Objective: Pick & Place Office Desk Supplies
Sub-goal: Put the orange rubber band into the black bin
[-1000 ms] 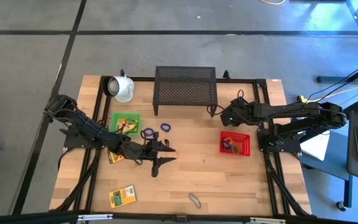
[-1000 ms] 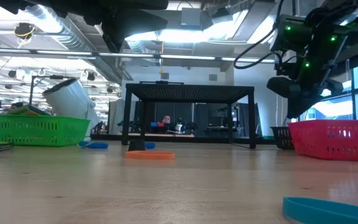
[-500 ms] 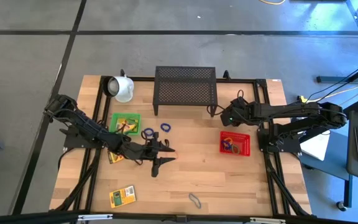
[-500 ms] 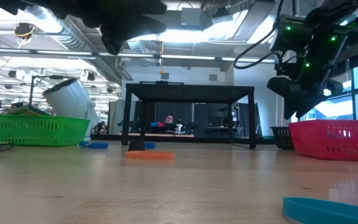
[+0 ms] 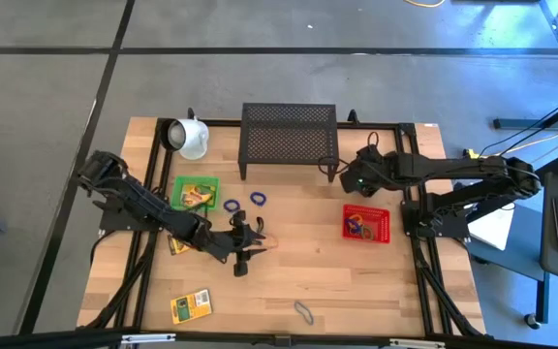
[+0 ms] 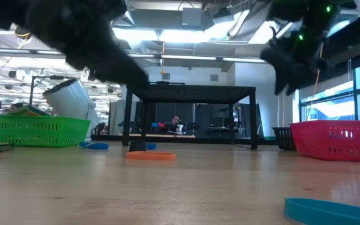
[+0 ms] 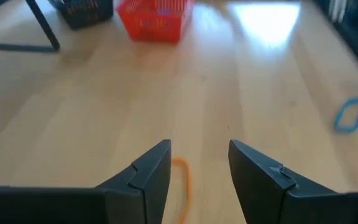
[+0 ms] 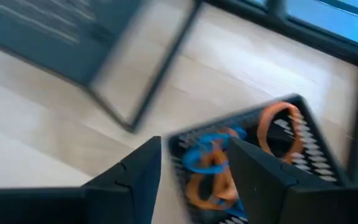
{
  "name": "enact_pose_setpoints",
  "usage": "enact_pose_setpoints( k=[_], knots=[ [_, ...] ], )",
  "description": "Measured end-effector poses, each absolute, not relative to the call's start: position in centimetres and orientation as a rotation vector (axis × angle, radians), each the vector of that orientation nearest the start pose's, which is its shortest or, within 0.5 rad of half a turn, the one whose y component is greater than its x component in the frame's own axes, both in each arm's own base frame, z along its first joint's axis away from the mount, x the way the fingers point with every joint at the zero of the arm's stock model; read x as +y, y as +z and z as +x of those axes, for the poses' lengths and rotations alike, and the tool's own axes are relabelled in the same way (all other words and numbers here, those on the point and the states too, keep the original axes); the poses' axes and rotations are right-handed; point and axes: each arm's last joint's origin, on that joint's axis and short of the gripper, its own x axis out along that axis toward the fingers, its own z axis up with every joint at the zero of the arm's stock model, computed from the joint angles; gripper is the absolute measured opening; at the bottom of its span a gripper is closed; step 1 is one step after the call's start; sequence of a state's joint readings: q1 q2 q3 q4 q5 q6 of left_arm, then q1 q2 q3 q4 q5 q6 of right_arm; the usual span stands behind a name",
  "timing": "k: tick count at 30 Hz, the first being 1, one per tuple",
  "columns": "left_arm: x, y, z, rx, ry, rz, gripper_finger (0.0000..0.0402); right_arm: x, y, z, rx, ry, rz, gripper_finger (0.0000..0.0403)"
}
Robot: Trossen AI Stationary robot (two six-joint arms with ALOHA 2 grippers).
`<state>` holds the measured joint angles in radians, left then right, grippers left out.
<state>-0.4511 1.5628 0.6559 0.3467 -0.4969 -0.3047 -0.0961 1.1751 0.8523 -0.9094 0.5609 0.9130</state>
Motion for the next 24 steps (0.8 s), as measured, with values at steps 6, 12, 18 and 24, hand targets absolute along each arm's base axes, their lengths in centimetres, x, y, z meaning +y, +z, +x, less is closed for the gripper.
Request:
enact_pose_setpoints(
  k=[6, 12, 18, 24],
  knots=[
    [-11.4, 13.0, 28.1, 0.557, 0.152, -0.028, 0.0157, -2.1, 25.6, 21.6, 0.639, -0.984, 0.517, 0.0176],
    [-11.1, 10.0, 29.3, 0.575, 0.135, -0.055, 0.0157, -0.4, 26.1, 23.4, 0.454, -0.940, 0.502, 0.0169],
    [-10.7, 8.3, 29.6, 0.614, 0.111, -0.062, 0.0157, 1.7, 25.0, 25.6, 0.368, -0.925, 0.455, 0.0163],
    [-11.0, 7.6, 29.5, 0.645, 0.075, -0.002, 0.0147, 3.2, 23.1, 27.3, 0.372, -0.916, 0.388, 0.0158]
  ],
)
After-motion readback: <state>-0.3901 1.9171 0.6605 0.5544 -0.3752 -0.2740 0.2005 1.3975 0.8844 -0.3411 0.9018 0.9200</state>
